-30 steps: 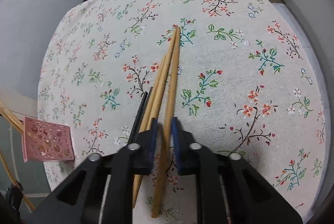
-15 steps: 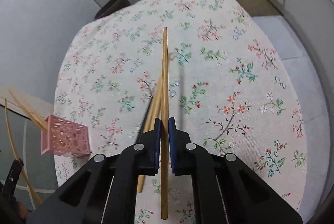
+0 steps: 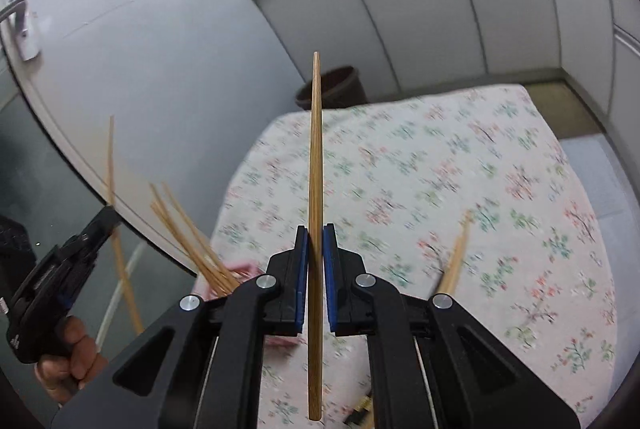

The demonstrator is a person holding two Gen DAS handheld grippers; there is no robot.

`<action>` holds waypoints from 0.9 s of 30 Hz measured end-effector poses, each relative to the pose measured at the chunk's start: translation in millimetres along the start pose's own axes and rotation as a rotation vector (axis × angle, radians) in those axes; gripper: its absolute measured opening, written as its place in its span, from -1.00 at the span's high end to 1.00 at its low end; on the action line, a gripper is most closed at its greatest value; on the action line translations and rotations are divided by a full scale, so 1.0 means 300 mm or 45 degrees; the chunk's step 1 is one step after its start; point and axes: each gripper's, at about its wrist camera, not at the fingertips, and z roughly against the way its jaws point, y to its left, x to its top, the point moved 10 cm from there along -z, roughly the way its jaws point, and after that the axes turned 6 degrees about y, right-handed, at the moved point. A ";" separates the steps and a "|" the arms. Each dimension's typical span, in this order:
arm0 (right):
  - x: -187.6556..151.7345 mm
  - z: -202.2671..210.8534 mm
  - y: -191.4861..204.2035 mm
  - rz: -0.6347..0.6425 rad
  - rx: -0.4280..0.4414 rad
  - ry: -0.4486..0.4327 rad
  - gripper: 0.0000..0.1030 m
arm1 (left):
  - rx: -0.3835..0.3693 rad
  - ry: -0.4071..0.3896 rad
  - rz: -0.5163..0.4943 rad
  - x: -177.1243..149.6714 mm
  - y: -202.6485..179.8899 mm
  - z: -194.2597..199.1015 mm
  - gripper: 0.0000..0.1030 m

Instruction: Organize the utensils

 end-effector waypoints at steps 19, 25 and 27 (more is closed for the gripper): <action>0.099 -0.071 0.229 0.166 0.080 -0.220 0.85 | 0.116 -0.253 -0.233 -0.065 0.036 -0.131 0.86; 0.089 -0.126 0.263 0.167 0.117 -0.225 0.85 | 0.113 -0.171 -0.257 -0.096 0.047 -0.119 0.85; 0.079 -0.152 0.276 0.170 0.125 -0.228 0.85 | 0.112 -0.135 -0.258 -0.100 0.047 -0.115 0.85</action>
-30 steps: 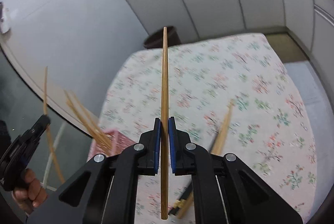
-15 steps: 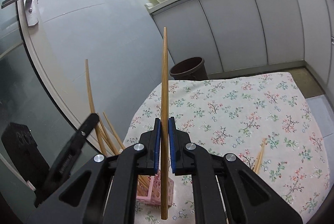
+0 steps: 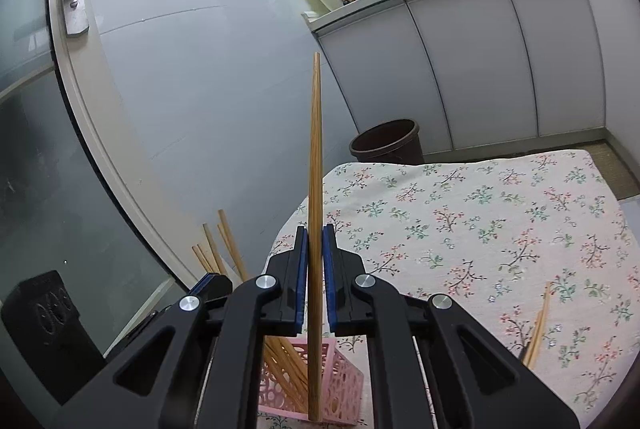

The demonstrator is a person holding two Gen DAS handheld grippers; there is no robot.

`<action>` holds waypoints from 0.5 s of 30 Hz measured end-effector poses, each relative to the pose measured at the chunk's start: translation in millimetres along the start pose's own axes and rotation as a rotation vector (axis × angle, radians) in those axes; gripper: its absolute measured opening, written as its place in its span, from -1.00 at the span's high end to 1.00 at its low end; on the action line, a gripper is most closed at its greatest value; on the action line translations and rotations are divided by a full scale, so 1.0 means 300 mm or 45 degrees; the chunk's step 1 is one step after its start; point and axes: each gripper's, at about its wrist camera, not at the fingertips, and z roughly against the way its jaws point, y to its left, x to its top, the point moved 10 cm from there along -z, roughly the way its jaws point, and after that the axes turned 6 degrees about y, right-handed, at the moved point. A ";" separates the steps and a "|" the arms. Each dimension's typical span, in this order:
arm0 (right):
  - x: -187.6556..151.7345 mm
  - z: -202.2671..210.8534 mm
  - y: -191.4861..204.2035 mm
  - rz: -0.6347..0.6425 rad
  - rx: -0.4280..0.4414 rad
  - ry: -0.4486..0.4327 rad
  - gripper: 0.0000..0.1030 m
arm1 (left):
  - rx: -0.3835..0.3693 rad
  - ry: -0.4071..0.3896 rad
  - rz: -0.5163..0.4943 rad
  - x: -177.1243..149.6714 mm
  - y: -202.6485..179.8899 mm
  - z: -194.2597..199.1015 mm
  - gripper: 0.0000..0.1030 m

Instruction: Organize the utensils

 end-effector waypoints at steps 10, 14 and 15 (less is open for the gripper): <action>-0.016 -0.044 0.071 0.062 -0.016 -0.141 0.85 | 0.143 0.314 0.172 -0.072 0.108 0.077 0.32; -0.049 -0.066 0.060 0.102 -0.074 -0.148 0.84 | 0.255 0.481 0.221 -0.133 0.146 0.089 -0.11; -0.060 -0.068 0.047 0.098 -0.084 -0.141 0.83 | 0.263 0.503 0.227 -0.144 0.149 0.099 -0.12</action>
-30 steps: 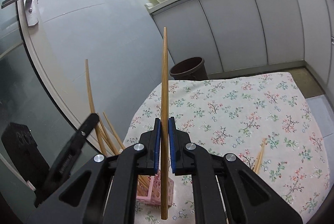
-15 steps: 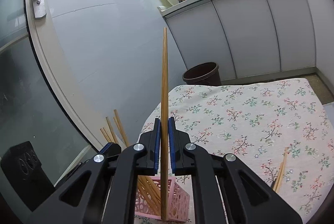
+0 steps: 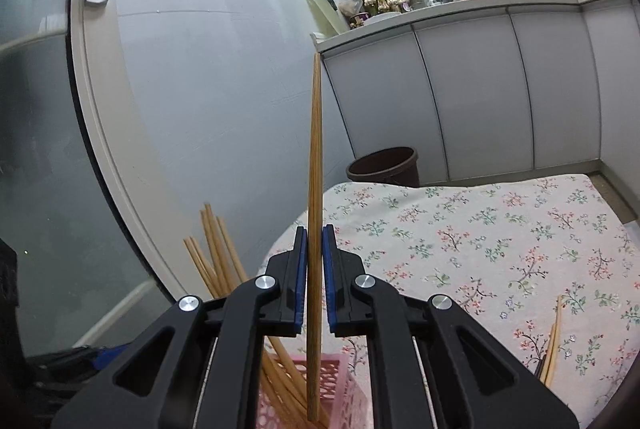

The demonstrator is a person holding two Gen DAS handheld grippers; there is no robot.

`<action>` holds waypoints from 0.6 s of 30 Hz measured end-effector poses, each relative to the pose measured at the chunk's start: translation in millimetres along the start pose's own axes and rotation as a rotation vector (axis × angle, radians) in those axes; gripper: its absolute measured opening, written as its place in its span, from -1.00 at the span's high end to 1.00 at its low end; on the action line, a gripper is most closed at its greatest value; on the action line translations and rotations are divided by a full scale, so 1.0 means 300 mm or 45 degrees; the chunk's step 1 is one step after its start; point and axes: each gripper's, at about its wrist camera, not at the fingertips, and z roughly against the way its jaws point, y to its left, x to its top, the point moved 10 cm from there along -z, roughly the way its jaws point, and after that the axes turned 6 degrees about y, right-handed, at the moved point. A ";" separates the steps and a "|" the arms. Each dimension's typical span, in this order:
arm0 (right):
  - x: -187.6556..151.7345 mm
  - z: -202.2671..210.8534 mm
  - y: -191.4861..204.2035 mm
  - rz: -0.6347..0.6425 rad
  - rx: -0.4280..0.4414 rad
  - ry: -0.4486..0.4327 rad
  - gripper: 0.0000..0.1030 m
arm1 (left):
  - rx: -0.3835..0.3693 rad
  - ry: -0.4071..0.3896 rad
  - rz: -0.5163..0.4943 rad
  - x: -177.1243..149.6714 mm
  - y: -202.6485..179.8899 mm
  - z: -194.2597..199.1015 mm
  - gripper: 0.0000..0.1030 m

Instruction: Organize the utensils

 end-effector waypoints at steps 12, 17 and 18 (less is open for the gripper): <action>0.017 0.096 -0.156 -0.117 -0.035 0.088 0.78 | 0.020 0.026 -0.070 -0.032 -0.047 0.054 -0.21; 0.054 0.171 -0.209 -0.149 -0.056 0.129 0.73 | 0.024 0.016 -0.106 -0.029 -0.079 0.092 -0.21; 0.056 0.196 -0.224 -0.154 -0.067 0.143 0.69 | 0.027 0.017 -0.114 -0.030 -0.088 0.098 -0.21</action>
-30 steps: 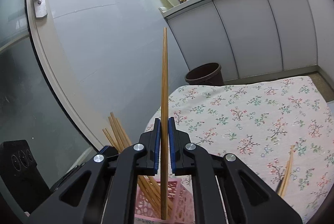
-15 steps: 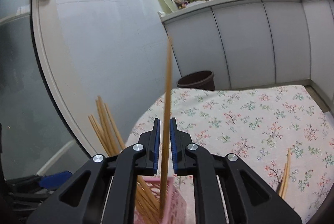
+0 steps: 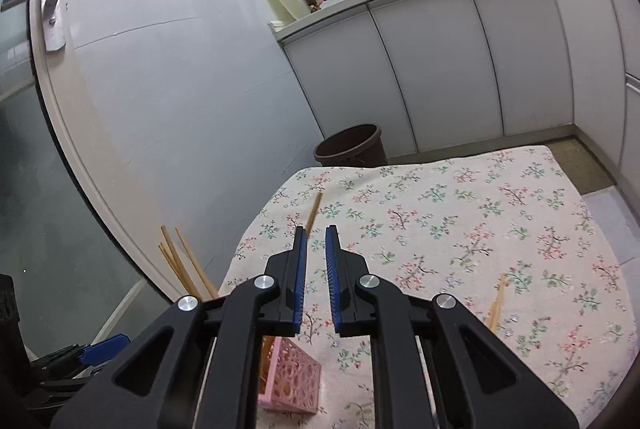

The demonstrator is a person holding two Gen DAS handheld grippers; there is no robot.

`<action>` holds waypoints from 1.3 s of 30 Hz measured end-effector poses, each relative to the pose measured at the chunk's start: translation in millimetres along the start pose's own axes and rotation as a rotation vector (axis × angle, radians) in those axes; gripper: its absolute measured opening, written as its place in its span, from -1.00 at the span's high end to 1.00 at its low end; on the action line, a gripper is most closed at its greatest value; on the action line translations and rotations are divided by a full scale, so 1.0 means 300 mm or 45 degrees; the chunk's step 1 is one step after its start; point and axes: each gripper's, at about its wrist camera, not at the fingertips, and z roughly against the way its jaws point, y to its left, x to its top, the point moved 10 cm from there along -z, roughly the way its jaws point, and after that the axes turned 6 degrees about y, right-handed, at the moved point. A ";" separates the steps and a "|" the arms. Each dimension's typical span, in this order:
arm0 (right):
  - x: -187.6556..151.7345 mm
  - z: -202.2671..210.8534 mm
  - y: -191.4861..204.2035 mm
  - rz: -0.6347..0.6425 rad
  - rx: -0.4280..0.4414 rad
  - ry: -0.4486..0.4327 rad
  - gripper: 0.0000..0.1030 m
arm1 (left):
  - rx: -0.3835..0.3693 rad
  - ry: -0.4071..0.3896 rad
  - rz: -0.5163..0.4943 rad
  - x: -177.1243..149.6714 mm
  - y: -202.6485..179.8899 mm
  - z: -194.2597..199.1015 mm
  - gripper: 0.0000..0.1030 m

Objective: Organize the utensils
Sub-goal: 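Lower both tools back toward the remaining chopsticks and brushes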

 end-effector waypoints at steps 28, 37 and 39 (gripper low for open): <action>-0.299 0.156 -0.663 -0.496 -0.396 0.415 0.04 | -0.334 0.483 -0.273 -0.239 -0.595 -0.419 0.20; -0.356 0.137 -0.712 -0.620 -0.364 0.464 0.16 | -0.402 0.629 -0.261 -0.280 -0.678 -0.563 0.69; -0.359 0.130 -0.696 -0.596 -0.360 0.475 0.16 | -0.358 0.640 -0.275 -0.285 -0.669 -0.595 0.69</action>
